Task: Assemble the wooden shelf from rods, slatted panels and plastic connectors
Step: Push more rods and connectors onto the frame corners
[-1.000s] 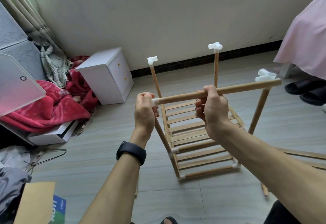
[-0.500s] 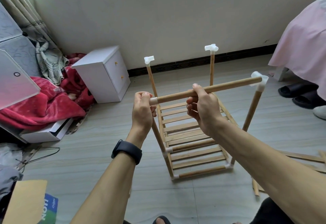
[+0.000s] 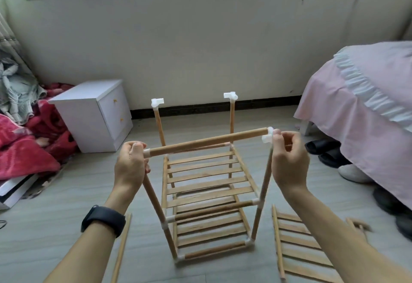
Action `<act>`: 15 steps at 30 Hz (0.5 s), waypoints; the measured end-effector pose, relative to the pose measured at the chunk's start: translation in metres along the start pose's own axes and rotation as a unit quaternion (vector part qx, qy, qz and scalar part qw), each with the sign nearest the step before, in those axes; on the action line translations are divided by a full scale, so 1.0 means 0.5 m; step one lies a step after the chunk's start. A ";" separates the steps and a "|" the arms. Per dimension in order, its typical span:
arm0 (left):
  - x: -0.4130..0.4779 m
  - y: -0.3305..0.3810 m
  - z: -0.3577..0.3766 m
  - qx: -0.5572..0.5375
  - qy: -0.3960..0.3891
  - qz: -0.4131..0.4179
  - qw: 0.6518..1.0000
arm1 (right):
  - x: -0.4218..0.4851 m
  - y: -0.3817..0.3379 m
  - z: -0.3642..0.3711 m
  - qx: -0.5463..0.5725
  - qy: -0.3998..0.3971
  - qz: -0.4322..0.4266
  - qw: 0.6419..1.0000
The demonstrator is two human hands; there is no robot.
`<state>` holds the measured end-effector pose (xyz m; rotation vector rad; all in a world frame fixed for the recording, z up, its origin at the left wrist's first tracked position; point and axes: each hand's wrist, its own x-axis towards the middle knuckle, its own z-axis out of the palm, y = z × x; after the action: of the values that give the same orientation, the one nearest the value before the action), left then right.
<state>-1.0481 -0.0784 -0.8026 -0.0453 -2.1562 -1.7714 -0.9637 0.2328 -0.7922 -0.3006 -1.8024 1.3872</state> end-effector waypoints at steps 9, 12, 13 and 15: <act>0.028 0.020 0.000 0.152 0.127 -0.005 0.980 | 0.038 0.073 -0.020 0.032 -0.215 0.195 0.956; 0.009 0.058 0.038 0.348 0.148 0.199 0.904 | 0.040 0.067 -0.009 0.031 -0.193 0.185 0.963; -0.003 0.075 0.065 0.380 0.102 0.261 0.882 | 0.040 0.069 -0.007 0.031 -0.196 0.180 0.963; -0.033 0.108 0.130 0.397 -0.029 0.324 0.858 | 0.037 0.074 -0.007 0.028 -0.206 0.170 0.963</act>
<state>-1.0355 -0.0012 -0.7664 -0.5442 -2.3491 -0.4627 -0.9835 0.2603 -0.8165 -0.3199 -2.1131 1.8455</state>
